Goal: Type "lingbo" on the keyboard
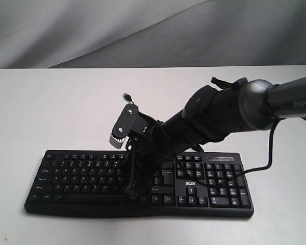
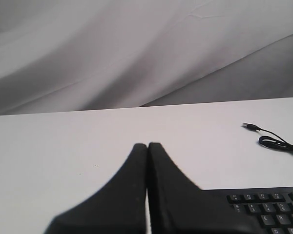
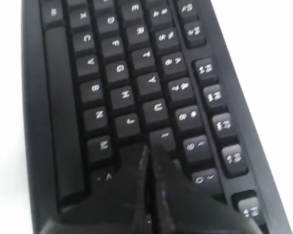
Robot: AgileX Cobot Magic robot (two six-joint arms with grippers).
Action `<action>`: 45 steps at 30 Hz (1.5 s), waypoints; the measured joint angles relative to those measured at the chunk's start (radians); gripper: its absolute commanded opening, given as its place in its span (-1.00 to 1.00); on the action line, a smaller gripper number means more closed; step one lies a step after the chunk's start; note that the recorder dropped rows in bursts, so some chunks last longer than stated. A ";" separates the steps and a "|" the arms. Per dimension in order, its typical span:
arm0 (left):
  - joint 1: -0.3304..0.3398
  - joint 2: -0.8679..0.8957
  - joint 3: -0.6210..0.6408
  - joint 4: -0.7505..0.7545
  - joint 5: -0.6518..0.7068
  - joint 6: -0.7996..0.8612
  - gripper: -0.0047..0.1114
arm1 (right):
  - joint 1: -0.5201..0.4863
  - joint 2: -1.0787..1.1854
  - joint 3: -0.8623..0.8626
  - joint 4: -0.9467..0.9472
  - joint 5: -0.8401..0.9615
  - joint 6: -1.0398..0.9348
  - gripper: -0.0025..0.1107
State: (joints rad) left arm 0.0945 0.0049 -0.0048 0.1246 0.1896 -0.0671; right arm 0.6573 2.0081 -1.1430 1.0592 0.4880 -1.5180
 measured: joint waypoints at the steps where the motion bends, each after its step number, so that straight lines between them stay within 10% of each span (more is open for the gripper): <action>1: 0.000 0.000 0.000 0.000 0.000 0.000 -0.91 | 0.002 -0.001 -0.011 0.000 -0.007 0.002 -0.96; 45: 0.000 0.000 0.000 0.000 0.000 0.000 -0.91 | 0.098 0.092 -0.099 -0.025 0.005 0.067 -0.96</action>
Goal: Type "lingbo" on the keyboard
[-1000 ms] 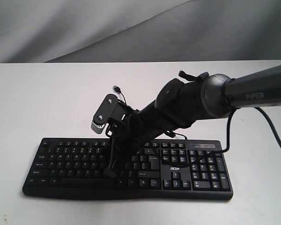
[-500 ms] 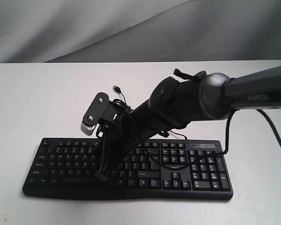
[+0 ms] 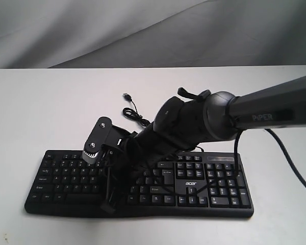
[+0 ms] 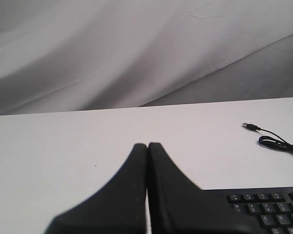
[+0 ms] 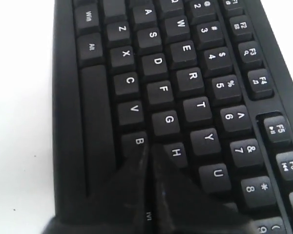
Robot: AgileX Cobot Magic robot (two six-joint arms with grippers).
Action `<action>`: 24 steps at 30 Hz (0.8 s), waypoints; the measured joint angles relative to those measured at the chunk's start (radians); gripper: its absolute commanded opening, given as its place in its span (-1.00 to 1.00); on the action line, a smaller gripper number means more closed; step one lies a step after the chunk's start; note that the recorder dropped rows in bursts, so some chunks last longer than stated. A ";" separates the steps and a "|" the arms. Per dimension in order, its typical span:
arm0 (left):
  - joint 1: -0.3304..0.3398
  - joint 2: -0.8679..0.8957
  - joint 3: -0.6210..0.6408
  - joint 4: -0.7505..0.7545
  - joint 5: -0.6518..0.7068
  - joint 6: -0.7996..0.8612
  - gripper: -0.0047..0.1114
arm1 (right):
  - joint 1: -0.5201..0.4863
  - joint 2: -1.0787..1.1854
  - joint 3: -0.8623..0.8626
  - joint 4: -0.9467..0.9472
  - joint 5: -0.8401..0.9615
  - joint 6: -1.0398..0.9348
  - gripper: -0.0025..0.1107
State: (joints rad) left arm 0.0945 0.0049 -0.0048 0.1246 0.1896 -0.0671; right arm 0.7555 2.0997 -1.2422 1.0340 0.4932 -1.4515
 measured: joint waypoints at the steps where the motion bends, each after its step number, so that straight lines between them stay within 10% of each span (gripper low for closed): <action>1: 0.000 0.000 0.000 0.000 0.000 0.000 -0.91 | 0.000 0.004 0.000 0.000 0.000 -0.002 -0.96; 24: 0.000 0.000 0.000 0.000 0.000 0.000 -0.91 | 0.022 0.047 -0.150 -0.008 0.024 0.041 -0.96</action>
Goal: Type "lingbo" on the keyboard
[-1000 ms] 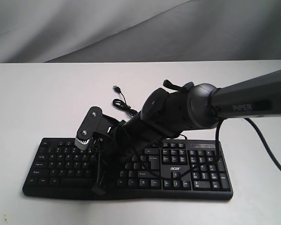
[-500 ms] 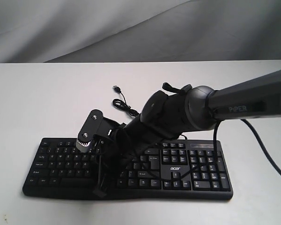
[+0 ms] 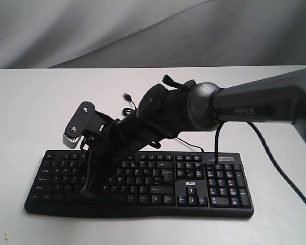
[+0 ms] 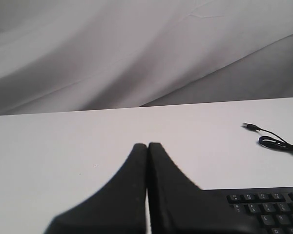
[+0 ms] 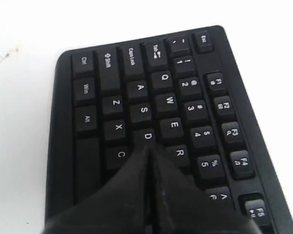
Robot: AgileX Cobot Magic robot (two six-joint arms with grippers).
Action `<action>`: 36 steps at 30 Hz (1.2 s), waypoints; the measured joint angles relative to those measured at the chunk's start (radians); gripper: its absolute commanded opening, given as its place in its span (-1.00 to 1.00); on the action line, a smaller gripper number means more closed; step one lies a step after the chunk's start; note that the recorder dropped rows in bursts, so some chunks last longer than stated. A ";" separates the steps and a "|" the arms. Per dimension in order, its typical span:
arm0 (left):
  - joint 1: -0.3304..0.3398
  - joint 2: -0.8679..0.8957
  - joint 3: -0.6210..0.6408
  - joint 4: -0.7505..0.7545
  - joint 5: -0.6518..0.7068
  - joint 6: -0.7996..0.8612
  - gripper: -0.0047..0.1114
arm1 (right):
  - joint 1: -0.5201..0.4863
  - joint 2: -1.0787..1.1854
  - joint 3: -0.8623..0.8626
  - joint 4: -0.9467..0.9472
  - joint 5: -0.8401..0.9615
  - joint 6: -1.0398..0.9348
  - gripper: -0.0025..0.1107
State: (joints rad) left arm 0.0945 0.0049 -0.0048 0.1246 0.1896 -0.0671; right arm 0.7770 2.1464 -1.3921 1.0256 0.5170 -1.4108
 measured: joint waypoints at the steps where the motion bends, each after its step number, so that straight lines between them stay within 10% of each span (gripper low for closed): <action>1: 0.000 0.000 0.000 0.000 0.000 0.000 -0.91 | 0.000 0.007 0.000 -0.002 0.000 0.002 -0.96; 36: 0.000 0.000 0.000 0.000 0.000 0.000 -0.91 | 0.000 0.011 -0.007 -0.115 0.020 0.091 -0.96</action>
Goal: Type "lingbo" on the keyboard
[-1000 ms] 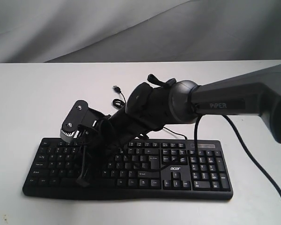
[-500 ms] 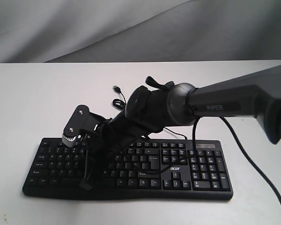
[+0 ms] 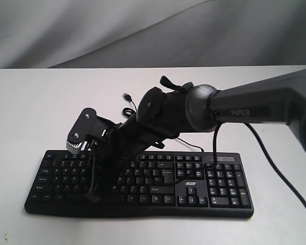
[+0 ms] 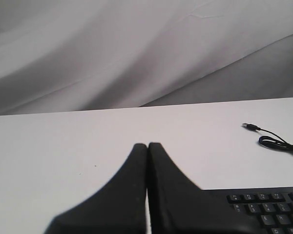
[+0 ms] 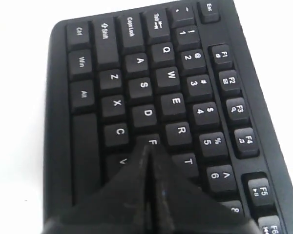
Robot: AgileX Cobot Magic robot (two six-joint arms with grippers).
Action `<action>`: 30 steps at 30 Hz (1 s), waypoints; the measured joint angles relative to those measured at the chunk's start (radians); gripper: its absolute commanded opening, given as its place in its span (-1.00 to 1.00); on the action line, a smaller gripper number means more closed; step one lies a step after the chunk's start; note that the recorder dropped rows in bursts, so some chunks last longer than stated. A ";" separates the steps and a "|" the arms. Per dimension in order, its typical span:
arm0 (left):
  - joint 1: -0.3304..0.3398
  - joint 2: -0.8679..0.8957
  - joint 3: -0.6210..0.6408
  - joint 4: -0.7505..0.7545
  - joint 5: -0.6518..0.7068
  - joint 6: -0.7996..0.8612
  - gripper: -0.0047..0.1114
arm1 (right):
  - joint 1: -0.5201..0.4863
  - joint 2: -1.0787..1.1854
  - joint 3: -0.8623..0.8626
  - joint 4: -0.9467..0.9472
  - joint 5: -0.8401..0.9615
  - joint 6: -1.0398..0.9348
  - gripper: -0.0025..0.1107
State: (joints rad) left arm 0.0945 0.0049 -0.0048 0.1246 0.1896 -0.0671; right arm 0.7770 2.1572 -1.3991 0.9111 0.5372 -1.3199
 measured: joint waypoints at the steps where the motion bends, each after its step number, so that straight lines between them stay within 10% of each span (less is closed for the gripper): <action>1: 0.000 0.000 0.000 0.000 0.000 0.000 -0.91 | 0.000 -0.004 0.000 -0.002 0.010 0.004 -0.96; 30: 0.000 0.000 0.000 0.000 0.000 0.000 -0.91 | 0.000 0.034 0.002 -0.028 0.063 0.030 -0.96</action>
State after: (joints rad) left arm 0.0945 0.0049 -0.0048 0.1246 0.1896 -0.0671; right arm 0.7770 2.1912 -1.3973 0.8833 0.6004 -1.2898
